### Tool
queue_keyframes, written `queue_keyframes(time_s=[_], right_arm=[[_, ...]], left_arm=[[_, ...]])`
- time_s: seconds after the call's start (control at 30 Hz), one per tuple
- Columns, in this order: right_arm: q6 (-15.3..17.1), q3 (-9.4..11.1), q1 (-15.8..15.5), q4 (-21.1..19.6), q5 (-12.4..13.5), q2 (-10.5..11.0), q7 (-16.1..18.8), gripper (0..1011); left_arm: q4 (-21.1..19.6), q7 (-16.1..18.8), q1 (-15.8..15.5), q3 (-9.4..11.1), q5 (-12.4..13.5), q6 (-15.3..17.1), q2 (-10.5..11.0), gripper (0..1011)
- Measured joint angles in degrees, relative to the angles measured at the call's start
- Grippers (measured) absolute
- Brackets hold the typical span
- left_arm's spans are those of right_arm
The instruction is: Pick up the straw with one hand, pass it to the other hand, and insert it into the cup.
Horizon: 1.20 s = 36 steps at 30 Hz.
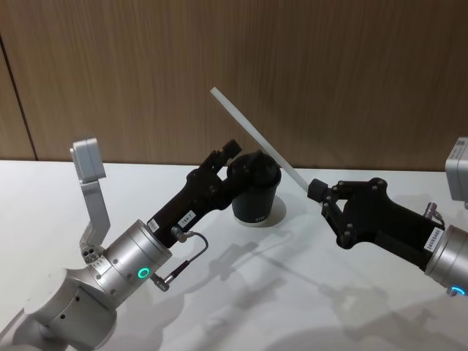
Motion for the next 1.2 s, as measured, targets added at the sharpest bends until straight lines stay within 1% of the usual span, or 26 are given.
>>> queue_keyframes(time_s=[0.2,0.5,0.8,1.2], right_arm=[[0.0,0.0,0.0,0.0,0.0,0.0,0.0,0],[0.0,0.0,0.0,0.0,0.0,0.0,0.0,0],[0.0,0.0,0.0,0.0,0.0,0.0,0.0,0],[0.0,0.0,0.0,0.0,0.0,0.0,0.0,0]], left_arm=[[1.0,-2.4,-0.4,0.2,-1.0,-0.8,0.0,1003],[2.3,-4.5,-1.3,0.8,-1.9,-1.8,-0.5,1003],[2.7,-4.8,-2.0,1.2,-2.2,-2.5,-0.9,1003],[2.7,-4.0,-2.5,1.6,-2.2,-3.1,-1.2,1003]])
